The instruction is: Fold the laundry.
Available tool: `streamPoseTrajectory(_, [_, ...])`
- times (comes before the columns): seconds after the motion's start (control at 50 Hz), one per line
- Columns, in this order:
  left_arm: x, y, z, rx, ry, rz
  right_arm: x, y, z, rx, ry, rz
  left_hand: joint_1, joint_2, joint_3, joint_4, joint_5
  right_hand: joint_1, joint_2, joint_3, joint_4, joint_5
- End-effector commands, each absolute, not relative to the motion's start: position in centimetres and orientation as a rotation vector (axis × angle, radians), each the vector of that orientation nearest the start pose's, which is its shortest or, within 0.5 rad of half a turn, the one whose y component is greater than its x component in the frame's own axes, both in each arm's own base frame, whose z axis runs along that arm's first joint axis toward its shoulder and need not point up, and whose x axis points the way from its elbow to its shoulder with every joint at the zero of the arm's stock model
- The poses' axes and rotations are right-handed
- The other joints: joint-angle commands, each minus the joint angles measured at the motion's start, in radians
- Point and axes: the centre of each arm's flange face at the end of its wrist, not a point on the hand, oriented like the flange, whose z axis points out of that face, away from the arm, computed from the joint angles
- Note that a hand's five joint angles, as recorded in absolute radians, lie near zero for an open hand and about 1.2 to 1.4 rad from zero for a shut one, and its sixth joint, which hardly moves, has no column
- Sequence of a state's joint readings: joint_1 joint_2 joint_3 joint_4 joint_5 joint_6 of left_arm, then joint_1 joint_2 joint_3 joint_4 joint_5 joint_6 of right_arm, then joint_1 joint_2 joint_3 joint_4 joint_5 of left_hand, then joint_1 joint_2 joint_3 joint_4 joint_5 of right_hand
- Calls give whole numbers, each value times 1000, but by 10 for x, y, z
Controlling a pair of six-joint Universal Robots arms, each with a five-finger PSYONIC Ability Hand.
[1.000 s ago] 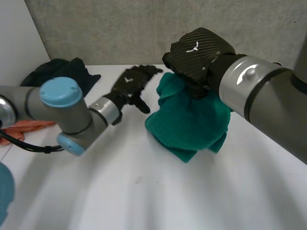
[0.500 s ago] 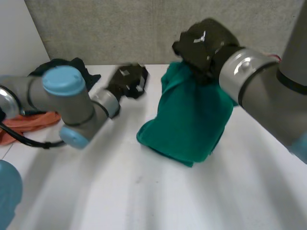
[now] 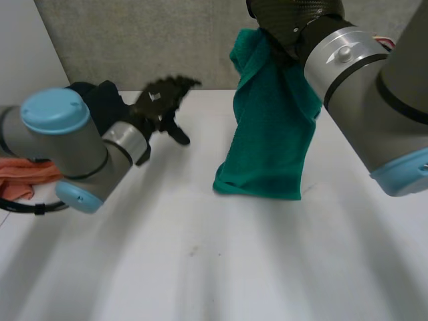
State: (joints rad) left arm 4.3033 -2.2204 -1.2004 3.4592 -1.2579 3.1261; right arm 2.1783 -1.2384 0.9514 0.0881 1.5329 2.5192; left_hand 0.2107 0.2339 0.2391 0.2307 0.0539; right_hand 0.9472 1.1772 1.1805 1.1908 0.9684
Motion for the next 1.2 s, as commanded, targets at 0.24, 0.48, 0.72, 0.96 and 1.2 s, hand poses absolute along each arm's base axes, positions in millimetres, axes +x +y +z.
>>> streamPoseTrajectory(0.24, [-357,-323,122,-625,-1857,1305,331,-233,376,-1220,1580,-2386,249,225,220,229,231,449,219,216,205,253])
streamPoseTrajectory(0.48, [-366,-297,122,-627,-1830,1075,326,-241,370,-1231,1640,-2381,1186,1162,1157,1166,1168,449,219,216,205,253])
streamPoseTrajectory(0.72, [-329,-340,162,-470,-1891,1317,326,-259,353,-1242,1706,-2353,1029,1006,1001,1009,1011,449,219,216,205,253])
streamPoseTrajectory(0.96, [-328,-329,152,-539,-1867,1179,328,-256,354,-1240,1697,-2351,211,188,183,191,193,449,219,216,205,253])
streamPoseTrajectory(1.2, [-339,-305,133,-606,-1845,972,328,-255,355,-1241,1691,-2353,246,223,218,226,229,449,219,216,205,253])
